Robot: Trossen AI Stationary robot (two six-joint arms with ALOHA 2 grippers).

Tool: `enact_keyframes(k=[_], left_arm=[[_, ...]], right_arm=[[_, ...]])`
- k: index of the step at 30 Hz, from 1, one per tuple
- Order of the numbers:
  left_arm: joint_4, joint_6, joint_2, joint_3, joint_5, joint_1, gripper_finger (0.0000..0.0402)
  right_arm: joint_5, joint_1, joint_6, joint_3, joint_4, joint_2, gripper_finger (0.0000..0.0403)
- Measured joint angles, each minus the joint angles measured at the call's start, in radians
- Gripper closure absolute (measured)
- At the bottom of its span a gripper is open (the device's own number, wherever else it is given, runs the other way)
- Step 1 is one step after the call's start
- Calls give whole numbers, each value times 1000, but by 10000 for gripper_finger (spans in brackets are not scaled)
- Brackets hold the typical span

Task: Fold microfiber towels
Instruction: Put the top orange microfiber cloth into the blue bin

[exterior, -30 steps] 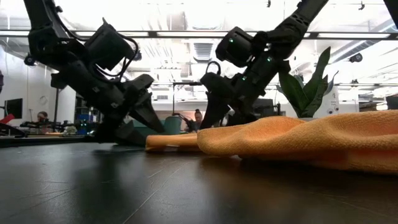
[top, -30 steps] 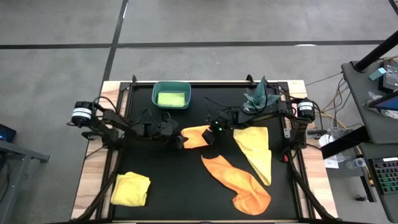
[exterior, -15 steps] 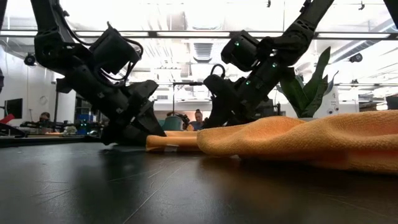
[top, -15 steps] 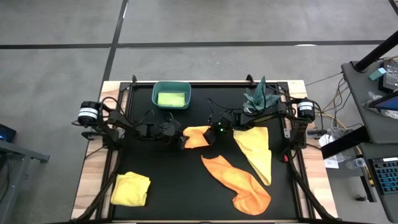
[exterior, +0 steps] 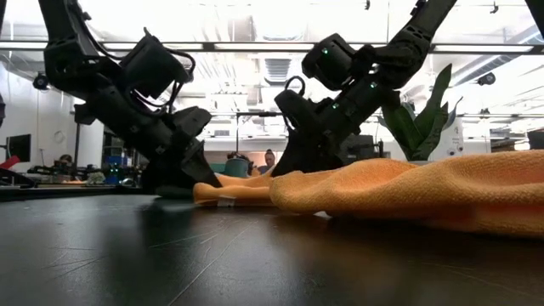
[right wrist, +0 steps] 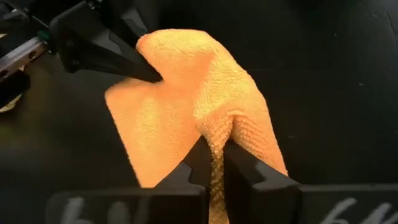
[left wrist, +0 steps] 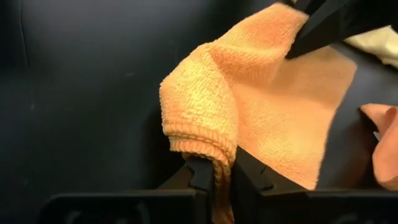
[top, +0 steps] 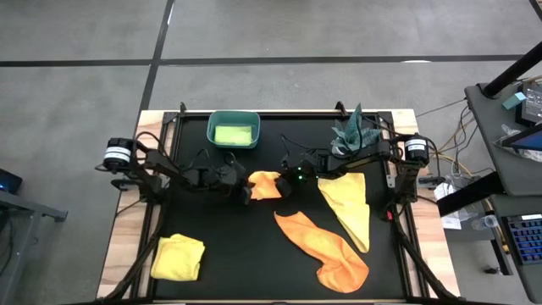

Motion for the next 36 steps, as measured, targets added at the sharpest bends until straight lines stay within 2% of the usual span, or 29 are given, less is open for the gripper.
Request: enact_keyframes(k=[5,8,12,19,24,29,36], left_arm=[[-7,9,-28,-2,-1,0,387],[-38,10,-31,-1,-3,0,387],[-87,48,-31,-1,-24,-1,387],[-92,187,-31,-2,-35,-1,387],[-112,194,-31,-2,-50,0,387],[-128,191,-33,-2,-53,0,387],[-131,188,-33,-2,-53,0,387]], right_arm=[[1,0,42,0,-60,-2,385],[0,0,51,0,-76,-4,368],[0,-1,57,0,-79,-7,327],[0,-20,59,0,-82,-23,232],[0,-43,41,0,-82,-48,175],[0,-71,25,0,-82,-53,139],[-4,-75,29,0,-84,-27,117]])
